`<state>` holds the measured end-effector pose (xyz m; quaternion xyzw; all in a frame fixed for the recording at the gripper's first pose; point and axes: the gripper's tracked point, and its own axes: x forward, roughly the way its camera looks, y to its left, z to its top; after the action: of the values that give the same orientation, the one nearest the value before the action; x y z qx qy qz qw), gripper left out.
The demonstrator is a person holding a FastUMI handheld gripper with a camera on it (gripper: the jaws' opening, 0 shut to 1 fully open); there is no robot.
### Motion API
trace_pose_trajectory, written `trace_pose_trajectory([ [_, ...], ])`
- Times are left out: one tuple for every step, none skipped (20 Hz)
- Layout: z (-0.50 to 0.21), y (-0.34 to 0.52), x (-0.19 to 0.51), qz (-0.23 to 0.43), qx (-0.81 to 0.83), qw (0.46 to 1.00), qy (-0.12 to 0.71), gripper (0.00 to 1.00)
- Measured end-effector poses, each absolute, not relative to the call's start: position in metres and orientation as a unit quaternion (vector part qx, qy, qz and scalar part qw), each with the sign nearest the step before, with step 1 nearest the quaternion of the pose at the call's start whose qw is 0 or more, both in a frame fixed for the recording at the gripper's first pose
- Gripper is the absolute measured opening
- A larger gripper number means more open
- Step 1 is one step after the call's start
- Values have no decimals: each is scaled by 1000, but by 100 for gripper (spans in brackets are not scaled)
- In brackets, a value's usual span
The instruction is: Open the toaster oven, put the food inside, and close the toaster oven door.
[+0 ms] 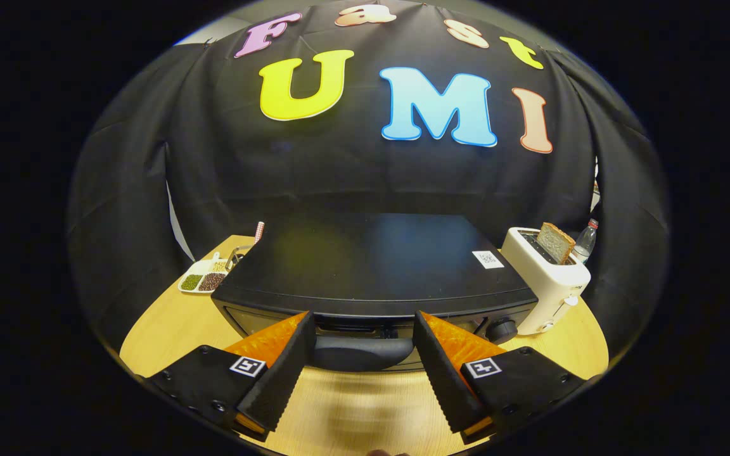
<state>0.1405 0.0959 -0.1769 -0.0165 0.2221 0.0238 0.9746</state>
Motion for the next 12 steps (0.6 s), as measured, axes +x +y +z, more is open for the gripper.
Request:
trace_pose_trajectory([
  [-178, 95, 143, 23, -18, 974, 223, 98],
  [-180, 96, 143, 23, -17, 974, 226, 98],
  [-178, 96, 142, 23, -20, 974, 223, 98],
  [-181, 97, 143, 26, -25, 973, 227, 99],
  [-180, 98, 143, 29, -23, 973, 228, 99],
  [-183, 98, 142, 31, -17, 971, 238, 99],
  [-181, 98, 143, 31, -12, 970, 241, 98],
  [-183, 98, 143, 34, -16, 968, 250, 98],
  [-183, 99, 142, 37, -18, 967, 253, 98],
  [-184, 100, 140, 38, -16, 965, 260, 99],
  [-183, 100, 139, 37, -14, 964, 264, 99],
  [-184, 100, 138, 38, -14, 963, 268, 98],
])
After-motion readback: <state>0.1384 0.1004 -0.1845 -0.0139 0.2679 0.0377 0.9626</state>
